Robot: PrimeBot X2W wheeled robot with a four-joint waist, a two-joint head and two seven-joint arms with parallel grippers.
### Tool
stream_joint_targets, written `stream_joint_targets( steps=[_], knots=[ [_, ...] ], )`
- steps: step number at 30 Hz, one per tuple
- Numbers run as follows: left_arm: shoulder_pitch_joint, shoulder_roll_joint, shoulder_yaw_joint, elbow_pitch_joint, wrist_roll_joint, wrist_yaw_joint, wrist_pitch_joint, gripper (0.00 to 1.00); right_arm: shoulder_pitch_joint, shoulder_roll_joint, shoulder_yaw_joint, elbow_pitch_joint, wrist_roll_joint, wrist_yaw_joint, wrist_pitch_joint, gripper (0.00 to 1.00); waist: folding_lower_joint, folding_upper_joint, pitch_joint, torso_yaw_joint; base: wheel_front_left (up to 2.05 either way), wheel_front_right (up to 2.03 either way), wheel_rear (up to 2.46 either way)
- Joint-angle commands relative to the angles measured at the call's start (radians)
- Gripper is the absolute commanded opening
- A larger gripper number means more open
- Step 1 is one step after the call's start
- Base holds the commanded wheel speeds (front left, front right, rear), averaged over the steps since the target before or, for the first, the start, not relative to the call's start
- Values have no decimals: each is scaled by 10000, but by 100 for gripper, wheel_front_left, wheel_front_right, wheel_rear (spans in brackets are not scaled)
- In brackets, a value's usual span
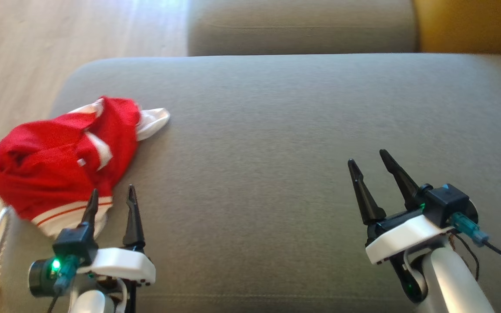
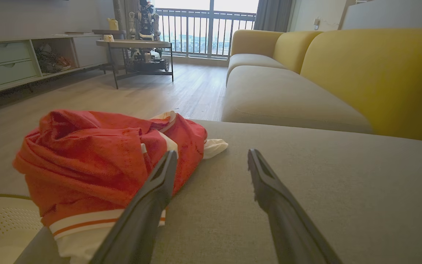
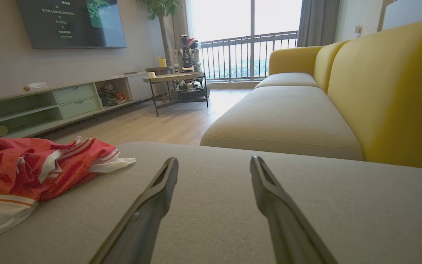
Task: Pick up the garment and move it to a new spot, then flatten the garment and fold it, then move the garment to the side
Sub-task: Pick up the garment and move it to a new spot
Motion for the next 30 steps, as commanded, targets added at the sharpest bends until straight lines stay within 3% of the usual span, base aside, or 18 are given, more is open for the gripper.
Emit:
stream_joint_targets(
  steps=[1, 14, 30],
  knots=[
    [-330, 49, 465, -425, 117, -47, -124, 100, -255, -58, 289, -396, 95, -2, -93, 100, 0, 0, -37, 556, 0, 0, 0],
    [130, 43, 941, -548, 334, -266, -124, 100, -20, -58, 536, -366, 411, -2, -93, 100, 0, 0, -308, 2228, 0, 0, 0],
    [353, -20, 1296, -726, 438, -344, -124, 100, 10, -58, 653, -300, 564, -2, -93, 100, 0, 0, -381, 2619, 0, 0, 0]
  ],
)
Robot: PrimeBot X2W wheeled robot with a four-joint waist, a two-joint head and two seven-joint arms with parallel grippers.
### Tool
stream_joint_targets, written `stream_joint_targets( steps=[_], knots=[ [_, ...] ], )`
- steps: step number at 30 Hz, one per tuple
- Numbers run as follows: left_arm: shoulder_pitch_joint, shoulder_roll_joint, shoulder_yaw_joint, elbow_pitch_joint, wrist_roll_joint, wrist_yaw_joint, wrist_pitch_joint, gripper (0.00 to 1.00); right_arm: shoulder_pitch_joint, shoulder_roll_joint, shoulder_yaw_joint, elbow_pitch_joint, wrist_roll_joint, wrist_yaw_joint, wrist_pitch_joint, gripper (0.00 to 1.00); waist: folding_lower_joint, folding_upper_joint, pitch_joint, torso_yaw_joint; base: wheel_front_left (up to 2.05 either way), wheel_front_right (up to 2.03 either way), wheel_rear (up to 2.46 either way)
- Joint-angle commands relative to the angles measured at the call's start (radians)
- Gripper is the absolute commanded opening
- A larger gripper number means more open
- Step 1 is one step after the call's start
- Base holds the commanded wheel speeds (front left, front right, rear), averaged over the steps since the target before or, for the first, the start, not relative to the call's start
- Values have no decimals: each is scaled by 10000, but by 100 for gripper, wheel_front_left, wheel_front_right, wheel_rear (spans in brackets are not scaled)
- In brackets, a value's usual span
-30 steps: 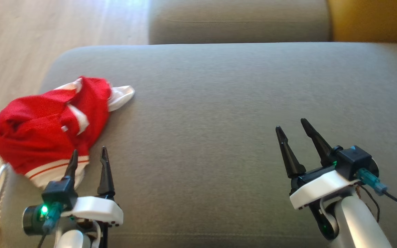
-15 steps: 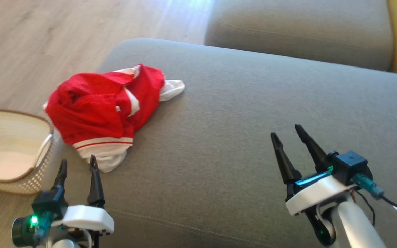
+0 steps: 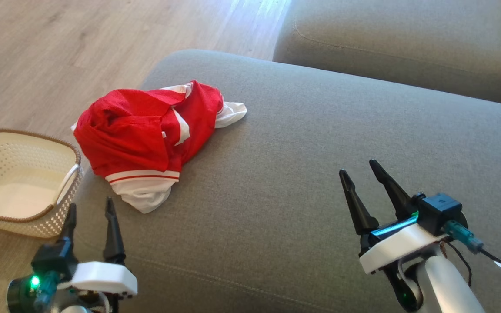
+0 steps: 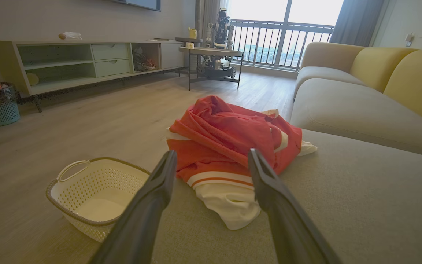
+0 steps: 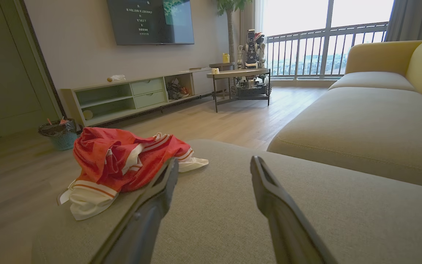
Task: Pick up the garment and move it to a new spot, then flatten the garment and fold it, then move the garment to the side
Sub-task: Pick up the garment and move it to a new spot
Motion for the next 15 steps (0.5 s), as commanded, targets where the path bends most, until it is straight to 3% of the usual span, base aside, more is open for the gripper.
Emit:
stream_joint_targets(
  steps=[1, 9, 15],
  knots=[
    [-286, -5, 397, -428, 60, 48, -124, 100, -267, -58, 205, -279, 164, -2, -93, 100, 0, 0, 33, -47, 0, 0, 0],
    [-609, 150, 1048, -567, -223, -130, -124, 100, -545, -58, 118, -519, 101, -2, -93, 100, 0, 0, 730, -481, 0, 0, 0],
    [-1760, 1023, 1607, 83, -573, -456, 160, 100, -858, -58, 23, -859, -345, -2, -93, 100, 0, 0, 1650, -905, 0, 0, 0]
  ],
)
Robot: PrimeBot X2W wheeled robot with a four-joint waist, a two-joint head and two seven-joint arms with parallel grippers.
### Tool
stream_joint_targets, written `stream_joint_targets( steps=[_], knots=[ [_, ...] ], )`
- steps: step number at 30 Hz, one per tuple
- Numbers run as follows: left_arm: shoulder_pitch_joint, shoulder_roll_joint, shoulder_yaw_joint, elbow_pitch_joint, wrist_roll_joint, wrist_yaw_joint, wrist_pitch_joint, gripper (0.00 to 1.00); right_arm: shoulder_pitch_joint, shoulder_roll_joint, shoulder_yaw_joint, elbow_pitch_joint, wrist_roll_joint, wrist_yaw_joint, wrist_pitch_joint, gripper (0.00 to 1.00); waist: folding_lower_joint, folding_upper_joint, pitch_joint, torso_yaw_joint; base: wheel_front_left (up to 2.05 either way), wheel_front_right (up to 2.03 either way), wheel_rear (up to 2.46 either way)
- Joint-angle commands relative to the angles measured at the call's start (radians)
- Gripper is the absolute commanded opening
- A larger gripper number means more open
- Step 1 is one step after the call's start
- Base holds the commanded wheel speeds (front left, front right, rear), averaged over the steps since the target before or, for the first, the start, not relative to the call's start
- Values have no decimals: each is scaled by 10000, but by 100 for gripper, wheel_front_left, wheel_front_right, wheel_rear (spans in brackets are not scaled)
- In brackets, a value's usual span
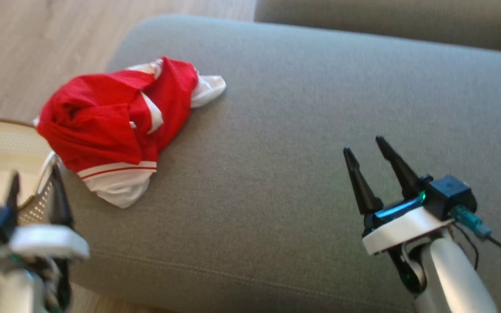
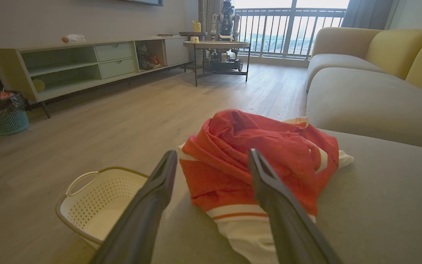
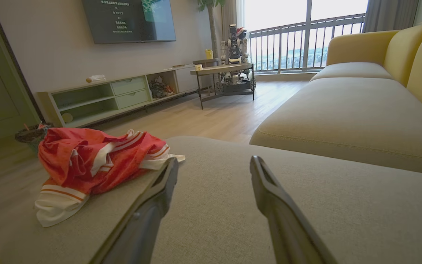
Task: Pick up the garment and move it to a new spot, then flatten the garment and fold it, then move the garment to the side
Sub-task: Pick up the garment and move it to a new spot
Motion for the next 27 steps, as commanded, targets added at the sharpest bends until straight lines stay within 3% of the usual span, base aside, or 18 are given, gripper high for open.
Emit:
stream_joint_targets(
  steps=[1, 9, 20, 21, 22, 23, 27],
  knots=[
    [-884, 406, 426, -221, -118, -103, 143, 100, -480, -54, 158, -421, -125, -2, -92, 100, -1, 0, 518, -288, 0, 0, 0],
    [-3378, 1402, 632, 1248, -1017, -848, 2101, 100, -841, -54, -173, -919, -487, -2, -92, 100, -1, 0, 1555, -610, 0, 0, 0],
    [-5547, 2145, 478, 4654, -1175, -930, 3437, 100, -934, -54, -246, -1053, -624, -2, -92, 100, -1, 0, 2060, -880, 0, 0, 0],
    [-5663, 2215, 439, 4914, -1140, -930, 3482, 91, -950, -54, -256, -1055, -650, -2, -91, 100, -1, 0, 2086, -911, 0, 0, 0],
    [-5774, 2283, 406, 5137, -1103, -931, 3463, 7, -969, -54, -283, -1058, -672, -2, -91, 100, -1, 0, 2103, -932, 0, 0, 0],
    [-5870, 2353, 374, 5315, -1050, -920, 3374, 0, -987, -54, -312, -1062, -677, -2, -91, 100, -1, 0, 2108, -954, 0, 0, 0],
    [-6181, 2525, 335, 5606, -904, -826, 2561, 0, -997, -54, -422, -1040, -619, -2, -91, 100, -1, 0, 2019, -1002, 0, 0, 0]
  ],
)
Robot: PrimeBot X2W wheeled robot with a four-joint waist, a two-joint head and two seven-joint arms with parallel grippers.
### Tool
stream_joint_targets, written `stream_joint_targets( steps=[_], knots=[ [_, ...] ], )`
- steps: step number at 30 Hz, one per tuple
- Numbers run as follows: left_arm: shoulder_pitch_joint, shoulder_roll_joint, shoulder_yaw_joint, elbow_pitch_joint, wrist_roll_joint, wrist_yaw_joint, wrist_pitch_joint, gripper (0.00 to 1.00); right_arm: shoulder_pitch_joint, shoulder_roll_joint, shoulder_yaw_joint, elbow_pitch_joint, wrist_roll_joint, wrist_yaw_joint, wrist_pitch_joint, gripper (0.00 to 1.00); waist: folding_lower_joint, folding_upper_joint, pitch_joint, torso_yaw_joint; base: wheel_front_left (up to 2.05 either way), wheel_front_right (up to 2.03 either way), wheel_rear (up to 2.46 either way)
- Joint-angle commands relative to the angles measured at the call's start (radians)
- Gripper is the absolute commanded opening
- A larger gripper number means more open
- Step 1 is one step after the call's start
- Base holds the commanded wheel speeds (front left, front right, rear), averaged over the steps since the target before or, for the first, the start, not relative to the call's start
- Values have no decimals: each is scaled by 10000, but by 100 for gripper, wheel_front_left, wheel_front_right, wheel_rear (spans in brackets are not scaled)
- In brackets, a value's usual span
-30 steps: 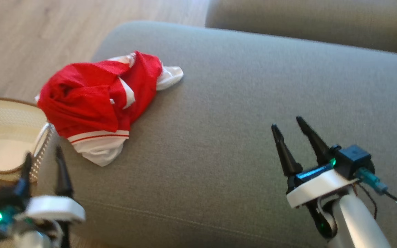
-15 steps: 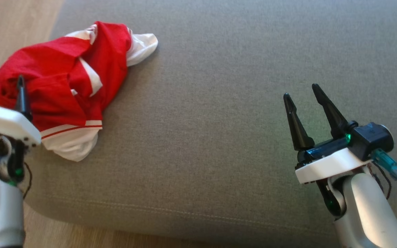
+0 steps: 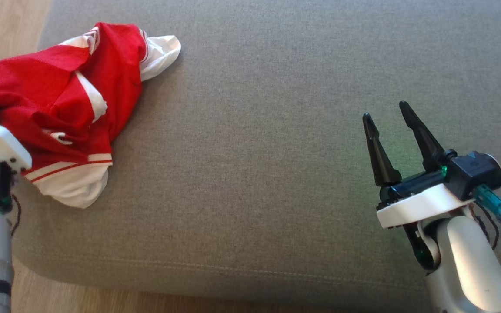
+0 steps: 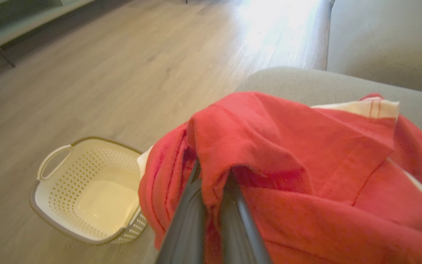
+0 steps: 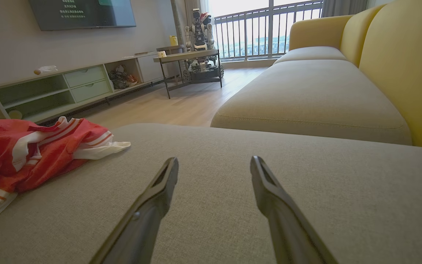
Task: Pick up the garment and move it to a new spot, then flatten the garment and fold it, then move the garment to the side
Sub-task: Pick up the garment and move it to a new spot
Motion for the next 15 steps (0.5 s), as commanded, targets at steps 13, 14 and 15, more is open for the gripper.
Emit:
stream_joint_targets(
  steps=[13, 14, 15],
  knots=[
    [-1120, 376, -86, -2917, 213, 74, -1906, 0, -183, 5, 209, -21, 932, -2, -91, 100, -1, 0, -1194, -176, 0, 0, 0],
    [-1147, 249, -168, -3283, 182, 70, -1833, 0, -158, 5, 186, -18, 995, -2, -91, 100, -1, 0, -1280, -205, 0, 0, 0],
    [-1163, 108, -248, -3662, 135, 68, -1738, 0, -132, 5, 168, -10, 1054, -2, -91, 100, -1, 0, -1352, -242, 0, 0, 0]
  ],
)
